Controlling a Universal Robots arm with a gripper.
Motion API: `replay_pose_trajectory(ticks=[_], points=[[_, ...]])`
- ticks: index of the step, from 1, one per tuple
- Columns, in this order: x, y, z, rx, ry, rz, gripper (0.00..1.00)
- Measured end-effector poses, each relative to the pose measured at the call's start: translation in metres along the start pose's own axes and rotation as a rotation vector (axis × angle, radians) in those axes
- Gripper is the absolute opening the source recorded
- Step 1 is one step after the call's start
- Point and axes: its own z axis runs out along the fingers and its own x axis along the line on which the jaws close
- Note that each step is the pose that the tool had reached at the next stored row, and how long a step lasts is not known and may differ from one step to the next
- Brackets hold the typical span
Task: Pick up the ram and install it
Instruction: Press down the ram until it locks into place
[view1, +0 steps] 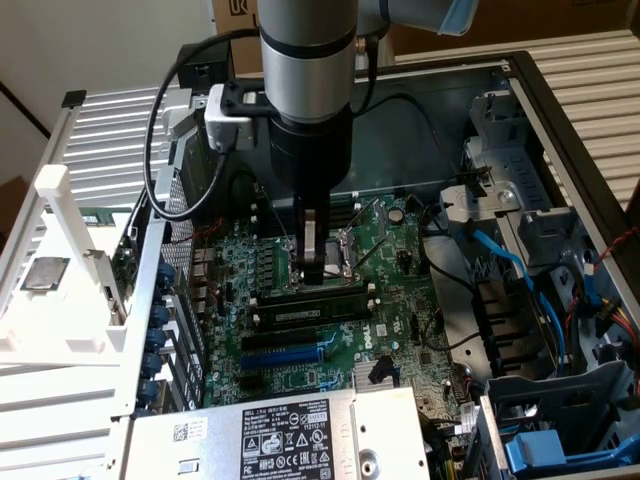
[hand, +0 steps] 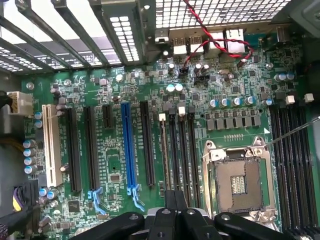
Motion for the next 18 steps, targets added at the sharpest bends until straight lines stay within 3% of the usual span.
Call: replay_pose_trajectory(ticks=[2,3,11,13,18], points=[[0.0000,0.0000,0.0000,0.0002,-0.0012,0.027,0.10],[0.0000,0.0000,0.0000,0.0006,-0.0032,0.069,0.10],[0.0000,-0.0001,0.0003,0.0017,-0.0075,0.178,0.10],[0.0000,-0.0001,0.0007,0.0026,-0.0073,0.230,0.10],[0.0000,-0.0001,0.0014,0.0045,-0.0051,0.290,0.10]])
